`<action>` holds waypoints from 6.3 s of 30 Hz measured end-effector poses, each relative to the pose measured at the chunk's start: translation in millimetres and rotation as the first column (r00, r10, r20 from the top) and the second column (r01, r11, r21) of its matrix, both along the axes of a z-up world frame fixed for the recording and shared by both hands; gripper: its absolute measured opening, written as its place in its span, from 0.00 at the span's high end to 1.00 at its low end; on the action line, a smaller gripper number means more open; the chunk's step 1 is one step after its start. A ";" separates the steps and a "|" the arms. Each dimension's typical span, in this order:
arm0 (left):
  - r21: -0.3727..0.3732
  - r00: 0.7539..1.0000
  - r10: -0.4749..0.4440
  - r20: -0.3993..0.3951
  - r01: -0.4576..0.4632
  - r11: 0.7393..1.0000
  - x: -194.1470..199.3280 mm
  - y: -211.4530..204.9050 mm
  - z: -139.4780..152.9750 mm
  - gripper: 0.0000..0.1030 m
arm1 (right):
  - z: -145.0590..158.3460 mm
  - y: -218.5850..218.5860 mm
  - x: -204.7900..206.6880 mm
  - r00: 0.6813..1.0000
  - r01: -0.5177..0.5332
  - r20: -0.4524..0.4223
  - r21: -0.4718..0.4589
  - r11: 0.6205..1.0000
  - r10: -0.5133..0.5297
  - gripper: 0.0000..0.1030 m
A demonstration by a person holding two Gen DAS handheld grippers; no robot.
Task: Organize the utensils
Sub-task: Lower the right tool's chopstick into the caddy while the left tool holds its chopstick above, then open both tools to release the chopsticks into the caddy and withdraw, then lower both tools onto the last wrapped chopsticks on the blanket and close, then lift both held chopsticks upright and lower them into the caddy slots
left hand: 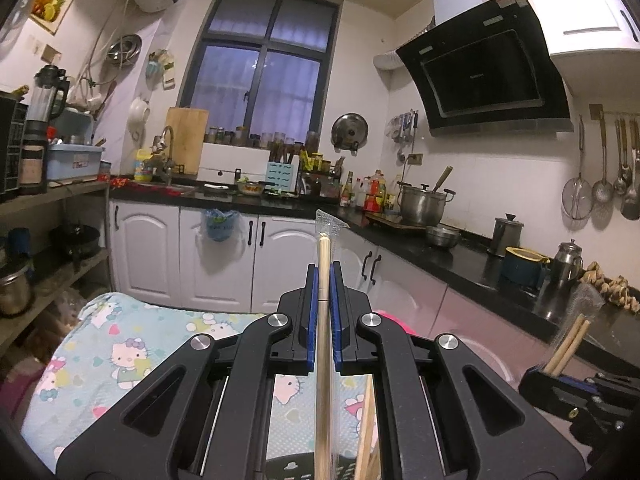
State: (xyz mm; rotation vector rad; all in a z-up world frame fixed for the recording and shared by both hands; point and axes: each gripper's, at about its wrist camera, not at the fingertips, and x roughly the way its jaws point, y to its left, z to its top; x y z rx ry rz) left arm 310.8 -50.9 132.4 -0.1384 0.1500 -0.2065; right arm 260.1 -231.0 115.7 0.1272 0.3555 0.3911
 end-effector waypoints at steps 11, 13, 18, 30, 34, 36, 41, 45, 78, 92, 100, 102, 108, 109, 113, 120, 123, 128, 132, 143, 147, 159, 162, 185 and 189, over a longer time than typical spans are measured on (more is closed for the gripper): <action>0.001 1.000 -0.010 0.019 0.010 1.000 7.2 -2.1 -24.7 0.97 | -28.6 0.3 12.3 0.998 0.004 -0.057 0.005 1.000 -0.003 0.95; -0.003 1.000 -0.006 0.026 0.007 1.000 7.8 0.9 -27.8 0.97 | -31.4 1.0 14.1 0.998 0.002 -0.065 0.011 1.000 -0.001 0.94; -0.015 0.999 -0.003 0.033 0.003 1.000 3.7 5.4 -36.9 0.97 | -36.8 2.2 13.7 0.997 -0.003 -0.079 0.022 1.000 0.004 0.94; -0.056 0.999 -0.045 -0.007 0.045 0.997 -24.3 18.8 -36.4 0.71 | -43.3 -3.1 8.4 0.991 -0.004 -0.134 0.042 0.999 0.009 0.93; -0.089 0.997 -0.060 -0.039 0.057 0.994 -40.5 25.5 -29.6 0.60 | -44.0 -8.8 3.6 0.989 0.005 -0.145 0.057 0.998 0.003 0.78; -0.110 0.997 -0.067 -0.047 0.061 0.992 -48.8 29.1 -25.4 0.54 | -43.9 -11.4 1.1 0.989 0.006 -0.147 0.064 0.998 0.004 0.77; -0.153 0.994 -0.094 -0.061 0.084 0.985 -73.7 38.6 -12.2 0.36 | -44.2 -14.4 -2.8 0.988 0.010 -0.154 0.070 0.997 0.001 0.70; -0.154 0.991 -0.107 -0.078 0.094 0.984 -89.1 41.9 -7.9 0.23 | -44.4 -18.0 -12.8 0.988 0.012 -0.156 0.070 0.997 -0.001 0.65; -0.067 0.928 -0.046 -0.371 0.022 0.998 -147.7 73.4 -83.7 0.10 | -86.6 12.9 -85.1 0.957 -0.096 -0.284 -0.124 0.988 0.057 0.44; -0.034 0.837 -0.084 -0.540 0.079 0.996 -142.0 53.4 -141.0 0.10 | -145.8 -6.0 -76.0 0.876 -0.122 -0.481 -0.146 0.982 0.037 0.44; -0.108 0.740 -0.166 -0.652 0.125 0.986 -130.5 39.6 -180.7 0.26 | -170.6 -16.3 -65.7 0.831 -0.092 -0.556 -0.121 0.988 0.009 0.54; -0.137 0.711 -0.184 -0.679 0.124 0.983 -126.9 38.3 -189.8 0.33 | -175.5 -16.5 -61.3 0.821 -0.083 -0.571 -0.125 0.989 -0.003 0.57; -0.187 0.647 -0.214 -0.732 0.112 0.976 -117.3 35.3 -211.5 0.45 | -189.6 -18.7 -42.6 0.791 -0.051 -0.609 -0.140 0.989 -0.046 0.62; -0.195 0.640 -0.218 -0.737 0.108 0.975 -114.6 35.8 -213.0 0.46 | -192.3 -18.9 -39.9 0.785 -0.048 -0.618 -0.137 0.989 -0.047 0.63; -0.176 0.629 -0.191 -0.754 0.087 0.980 -98.7 31.5 -216.8 0.51 | -204.7 -19.5 -28.8 0.751 -0.033 -0.660 -0.091 0.995 -0.035 0.66; -0.100 0.619 -0.099 -0.779 0.035 0.994 -72.4 21.1 -222.4 0.67 | -208.6 -31.0 -25.5 0.747 -0.001 -0.664 -0.054 0.999 -0.035 0.85; -0.054 0.630 -0.053 -0.775 0.017 0.998 -68.8 17.9 -224.3 0.77 | -207.5 -34.3 -28.5 0.753 0.005 -0.657 -0.029 1.000 -0.023 0.91; -0.044 0.631 -0.043 -0.774 0.014 0.999 -65.4 25.7 -226.9 0.90 | -197.7 -29.1 -35.5 0.776 -0.022 -0.630 0.005 1.000 0.020 0.94; -0.069 0.631 -0.068 -0.773 0.023 0.997 -68.5 34.5 -226.3 0.91 | -184.7 -24.0 -39.6 0.796 -0.043 -0.604 0.012 0.999 0.042 0.94; -0.222 0.689 -0.184 -0.701 0.035 0.975 -105.9 85.6 -189.9 0.93 | -137.6 2.4 -62.8 0.852 -0.145 -0.510 -0.004 0.989 0.122 0.95; -0.231 0.737 -0.187 -0.649 0.043 0.972 -115.8 91.3 -166.0 0.93 | -123.1 16.8 -70.5 0.870 -0.180 -0.471 -0.022 0.984 0.148 0.95; -0.207 0.856 -0.179 -0.485 0.087 0.974 -126.8 81.5 -93.9 0.94 | -70.4 34.5 -84.6 0.918 -0.223 -0.341 -0.016 0.975 0.204 0.95; -0.195 0.878 -0.174 -0.445 0.095 0.976 -123.1 74.9 -76.0 0.97 | -51.2 36.0 -86.2 0.934 -0.223 -0.289 -0.002 0.975 0.213 0.95; -0.107 0.987 -0.108 -0.118 0.096 0.990 -103.8 71.3 71.3 0.97 | 78.3 51.3 -57.3 0.978 -0.189 0.089 -0.021 0.982 0.190 0.95; -0.090 0.992 -0.076 -0.104 0.067 0.994 -95.2 74.5 74.8 0.97 | 84.4 56.6 -45.8 0.976 -0.165 0.133 -0.046 0.985 0.170 0.95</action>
